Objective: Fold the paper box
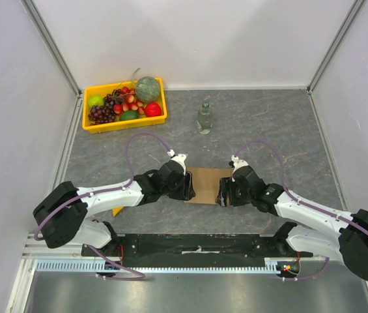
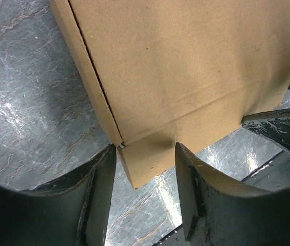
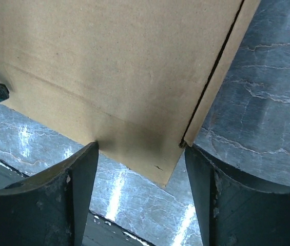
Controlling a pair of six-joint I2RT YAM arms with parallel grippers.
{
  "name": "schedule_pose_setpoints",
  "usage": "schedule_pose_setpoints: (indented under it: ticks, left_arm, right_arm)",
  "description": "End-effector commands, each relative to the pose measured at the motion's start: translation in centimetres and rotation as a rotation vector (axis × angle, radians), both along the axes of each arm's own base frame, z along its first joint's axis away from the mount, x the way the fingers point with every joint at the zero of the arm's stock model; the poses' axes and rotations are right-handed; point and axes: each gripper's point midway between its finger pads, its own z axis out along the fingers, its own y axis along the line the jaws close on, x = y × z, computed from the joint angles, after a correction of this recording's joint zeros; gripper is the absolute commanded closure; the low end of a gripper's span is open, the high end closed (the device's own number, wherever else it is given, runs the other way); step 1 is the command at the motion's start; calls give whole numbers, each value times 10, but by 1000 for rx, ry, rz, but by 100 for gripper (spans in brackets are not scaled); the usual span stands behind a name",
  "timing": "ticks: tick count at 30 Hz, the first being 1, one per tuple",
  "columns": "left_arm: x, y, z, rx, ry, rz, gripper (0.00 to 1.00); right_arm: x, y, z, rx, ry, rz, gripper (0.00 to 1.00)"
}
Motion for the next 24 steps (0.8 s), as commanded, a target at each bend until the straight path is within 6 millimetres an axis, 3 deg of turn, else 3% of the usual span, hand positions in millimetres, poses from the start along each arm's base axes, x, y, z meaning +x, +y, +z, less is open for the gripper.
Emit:
schedule_pose_setpoints:
  ticks: [1,9,24]
  left_arm:
    - [5,-1,1,11,-40,-11,44]
    - [8,5,2,41,-58,-7,44]
    - [11,17,21,60,-106,14,37]
  right_arm:
    - [11,-1,5,1,-49,-24,23]
    - [15,-3,11,-26,-73,-10,13]
    - [28,-3,61,-23,-168,8,9]
